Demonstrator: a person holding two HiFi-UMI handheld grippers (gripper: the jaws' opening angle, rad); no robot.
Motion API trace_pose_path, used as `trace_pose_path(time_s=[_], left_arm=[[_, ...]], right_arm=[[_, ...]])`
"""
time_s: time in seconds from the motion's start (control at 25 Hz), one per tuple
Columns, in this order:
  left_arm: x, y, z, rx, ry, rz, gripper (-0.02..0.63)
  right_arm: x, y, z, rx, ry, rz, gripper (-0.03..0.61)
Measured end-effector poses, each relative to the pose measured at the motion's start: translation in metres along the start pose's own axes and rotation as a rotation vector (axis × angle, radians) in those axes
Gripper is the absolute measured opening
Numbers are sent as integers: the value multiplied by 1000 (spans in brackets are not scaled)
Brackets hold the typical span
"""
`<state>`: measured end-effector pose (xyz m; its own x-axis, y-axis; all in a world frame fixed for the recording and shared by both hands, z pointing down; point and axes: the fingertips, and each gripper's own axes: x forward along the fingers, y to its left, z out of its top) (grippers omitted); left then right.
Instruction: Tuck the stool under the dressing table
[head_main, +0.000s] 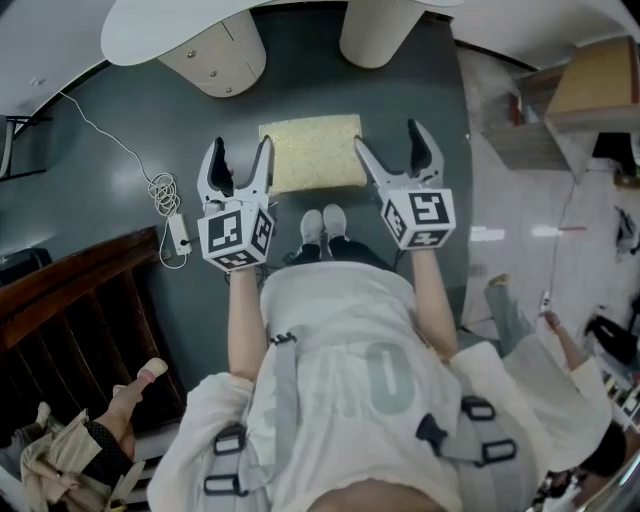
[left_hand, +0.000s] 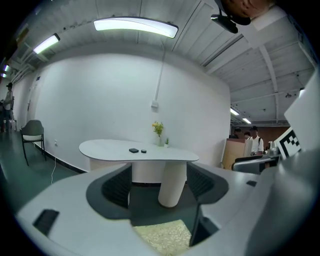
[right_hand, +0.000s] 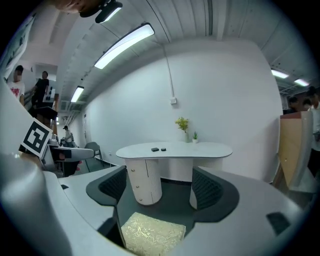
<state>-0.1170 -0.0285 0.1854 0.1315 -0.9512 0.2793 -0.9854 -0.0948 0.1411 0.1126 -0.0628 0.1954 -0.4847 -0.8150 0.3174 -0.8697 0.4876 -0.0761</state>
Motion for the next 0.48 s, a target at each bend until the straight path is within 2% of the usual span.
trace_pose_path(time_s=[0.28,0.48], left_arm=[[-1,3,-17,2,33,14,321],[2,8,-47,52,86,10,321]], right_arm=[[0,-2,-18,-2,52,0,377],[0,-4,-42,-8,90,0,377]])
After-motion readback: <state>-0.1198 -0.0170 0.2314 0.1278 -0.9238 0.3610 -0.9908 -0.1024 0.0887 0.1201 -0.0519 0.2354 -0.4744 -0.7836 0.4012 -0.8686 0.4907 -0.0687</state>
